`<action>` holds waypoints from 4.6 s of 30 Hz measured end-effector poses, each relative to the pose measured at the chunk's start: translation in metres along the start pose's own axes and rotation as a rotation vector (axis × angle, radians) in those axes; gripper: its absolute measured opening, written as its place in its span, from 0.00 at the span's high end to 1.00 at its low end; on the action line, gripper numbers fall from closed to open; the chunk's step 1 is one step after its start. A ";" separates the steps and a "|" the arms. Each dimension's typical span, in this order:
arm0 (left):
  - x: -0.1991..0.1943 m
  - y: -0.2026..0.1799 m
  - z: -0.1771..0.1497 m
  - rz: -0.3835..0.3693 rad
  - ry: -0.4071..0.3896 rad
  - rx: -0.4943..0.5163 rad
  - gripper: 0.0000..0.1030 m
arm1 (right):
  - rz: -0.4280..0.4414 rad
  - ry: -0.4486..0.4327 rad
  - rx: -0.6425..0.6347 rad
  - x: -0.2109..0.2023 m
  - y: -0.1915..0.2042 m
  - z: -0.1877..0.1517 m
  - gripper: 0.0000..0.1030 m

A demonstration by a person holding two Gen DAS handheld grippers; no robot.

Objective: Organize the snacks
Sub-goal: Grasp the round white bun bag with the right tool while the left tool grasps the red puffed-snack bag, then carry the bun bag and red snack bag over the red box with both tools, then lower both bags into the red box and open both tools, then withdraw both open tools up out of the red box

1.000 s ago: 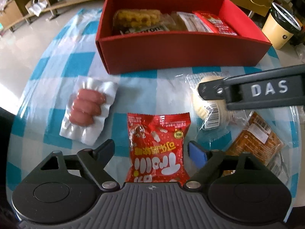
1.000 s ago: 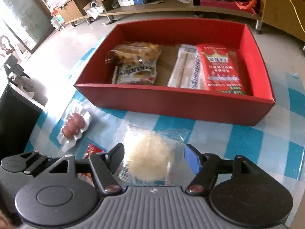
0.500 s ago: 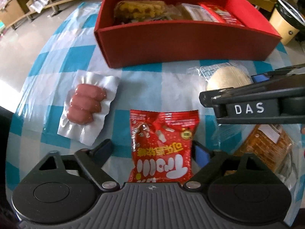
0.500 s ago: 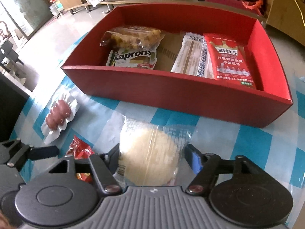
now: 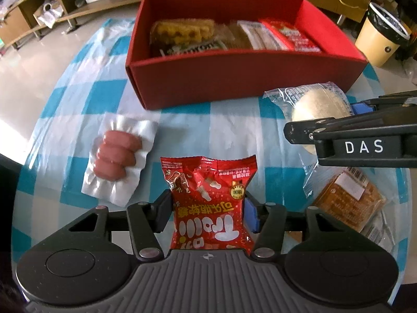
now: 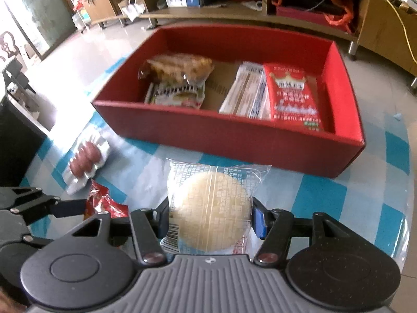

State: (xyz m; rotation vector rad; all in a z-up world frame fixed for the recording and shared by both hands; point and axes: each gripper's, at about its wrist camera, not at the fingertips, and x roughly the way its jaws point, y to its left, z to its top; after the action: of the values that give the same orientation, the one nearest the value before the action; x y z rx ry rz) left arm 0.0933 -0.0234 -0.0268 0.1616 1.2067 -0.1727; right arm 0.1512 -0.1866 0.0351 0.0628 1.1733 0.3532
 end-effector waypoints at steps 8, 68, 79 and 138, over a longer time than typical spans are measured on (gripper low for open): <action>-0.011 -0.006 0.008 0.009 -0.060 0.006 0.40 | -0.009 -0.036 0.010 -0.009 -0.004 0.005 0.44; -0.039 -0.025 0.103 0.154 -0.320 0.010 0.39 | -0.074 -0.235 0.095 -0.050 -0.039 0.054 0.44; -0.023 -0.019 0.132 0.177 -0.314 0.001 0.39 | -0.104 -0.241 0.106 -0.033 -0.046 0.078 0.44; -0.035 -0.028 0.089 0.109 -0.254 0.042 0.18 | -0.198 -0.215 0.033 -0.056 -0.039 0.044 0.41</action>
State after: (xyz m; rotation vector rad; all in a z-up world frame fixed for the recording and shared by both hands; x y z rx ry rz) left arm 0.1564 -0.0688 0.0365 0.2341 0.9392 -0.1191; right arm 0.1818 -0.2349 0.0932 0.0127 0.9633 0.1480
